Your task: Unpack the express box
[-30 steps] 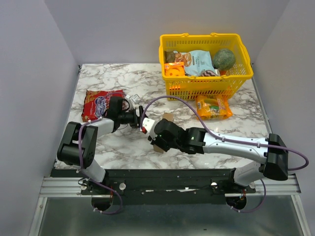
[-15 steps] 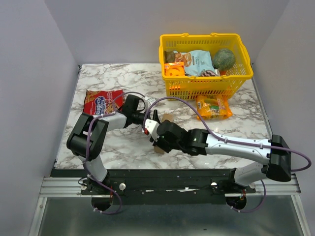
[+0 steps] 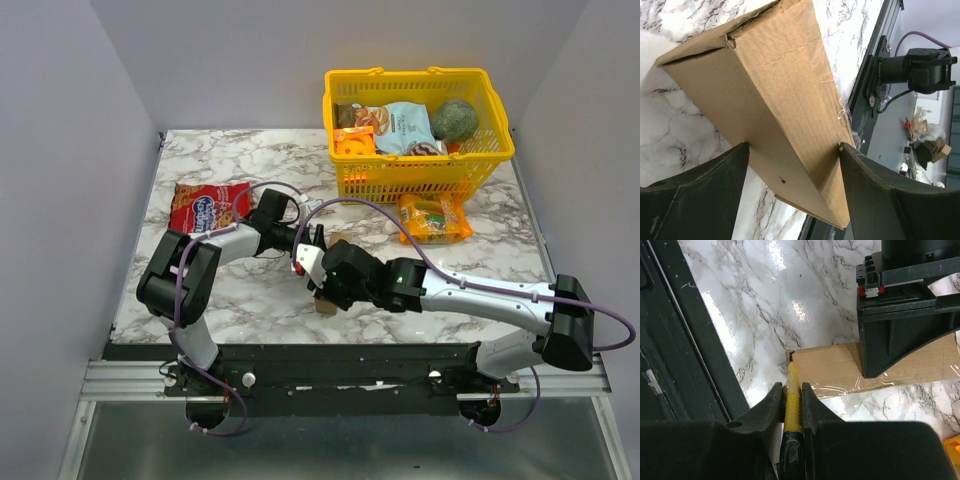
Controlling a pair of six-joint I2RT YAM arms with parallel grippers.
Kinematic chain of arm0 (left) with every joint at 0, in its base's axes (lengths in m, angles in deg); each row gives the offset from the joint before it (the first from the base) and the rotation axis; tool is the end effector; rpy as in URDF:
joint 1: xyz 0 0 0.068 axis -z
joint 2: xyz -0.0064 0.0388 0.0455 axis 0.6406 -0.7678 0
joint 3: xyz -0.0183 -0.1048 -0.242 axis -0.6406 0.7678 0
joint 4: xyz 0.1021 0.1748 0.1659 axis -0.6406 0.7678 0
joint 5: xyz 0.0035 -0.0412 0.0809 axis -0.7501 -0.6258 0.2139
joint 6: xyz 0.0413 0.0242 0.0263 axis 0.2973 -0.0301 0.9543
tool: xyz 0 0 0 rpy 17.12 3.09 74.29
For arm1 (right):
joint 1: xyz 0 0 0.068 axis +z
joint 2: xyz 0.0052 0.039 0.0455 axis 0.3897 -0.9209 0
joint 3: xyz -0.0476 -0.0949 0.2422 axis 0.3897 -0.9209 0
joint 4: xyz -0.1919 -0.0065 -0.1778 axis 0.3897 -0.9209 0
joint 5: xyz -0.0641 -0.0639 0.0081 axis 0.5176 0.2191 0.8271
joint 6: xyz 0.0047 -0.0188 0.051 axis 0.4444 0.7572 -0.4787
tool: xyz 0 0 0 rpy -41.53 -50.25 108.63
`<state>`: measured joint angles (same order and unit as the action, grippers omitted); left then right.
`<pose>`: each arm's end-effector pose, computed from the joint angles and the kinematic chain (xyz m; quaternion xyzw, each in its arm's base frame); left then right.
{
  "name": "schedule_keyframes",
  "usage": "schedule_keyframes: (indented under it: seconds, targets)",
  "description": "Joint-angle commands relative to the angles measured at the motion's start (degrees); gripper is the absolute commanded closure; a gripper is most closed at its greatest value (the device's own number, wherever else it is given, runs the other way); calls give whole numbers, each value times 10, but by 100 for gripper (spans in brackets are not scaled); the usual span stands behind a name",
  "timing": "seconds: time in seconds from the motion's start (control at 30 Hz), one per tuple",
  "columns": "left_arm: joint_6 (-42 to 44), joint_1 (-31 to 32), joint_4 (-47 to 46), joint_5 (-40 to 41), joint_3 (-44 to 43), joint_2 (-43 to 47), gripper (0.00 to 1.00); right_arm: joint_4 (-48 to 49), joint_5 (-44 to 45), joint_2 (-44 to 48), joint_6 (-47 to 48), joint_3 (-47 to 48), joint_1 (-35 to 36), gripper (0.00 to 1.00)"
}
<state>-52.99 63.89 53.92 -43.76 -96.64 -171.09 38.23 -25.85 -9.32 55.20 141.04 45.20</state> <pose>0.2919 -0.1635 0.1532 0.2041 0.8211 -0.5194 0.1195 0.1190 0.2868 0.2731 -0.5438 0.7426 0.1585 0.3574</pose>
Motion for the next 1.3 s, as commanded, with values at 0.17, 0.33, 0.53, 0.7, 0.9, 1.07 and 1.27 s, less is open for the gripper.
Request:
schedule_keyframes:
  seconds: [0.17, 0.33, 0.53, 0.7, 0.9, 1.07, 1.27]
  targets:
    - [77, 18, 65, 71, -1, -42, 23, -94, -13, 11, 48, 29, -24, 100]
    - [84, 18, 77, 81, -12, -57, 23, -132, -21, 14, 40, 50, -26, 100]
    - [88, 19, 83, 83, -22, -64, 24, -164, -27, 19, 45, 47, -39, 100]
    - [98, 19, 90, 87, -23, -62, 24, -192, -23, 28, 51, 50, -49, 100]
    - [92, 20, 76, 65, -25, -48, 17, -186, 5, 61, 39, 96, -67, 100]
    - [28, 20, 0, 5, -45, 7, 1, -166, 4, 84, 43, 144, -97, 100]
    - [77, 18, 128, 77, -121, 29, 1, -149, 27, 138, 80, 108, -150, 100]
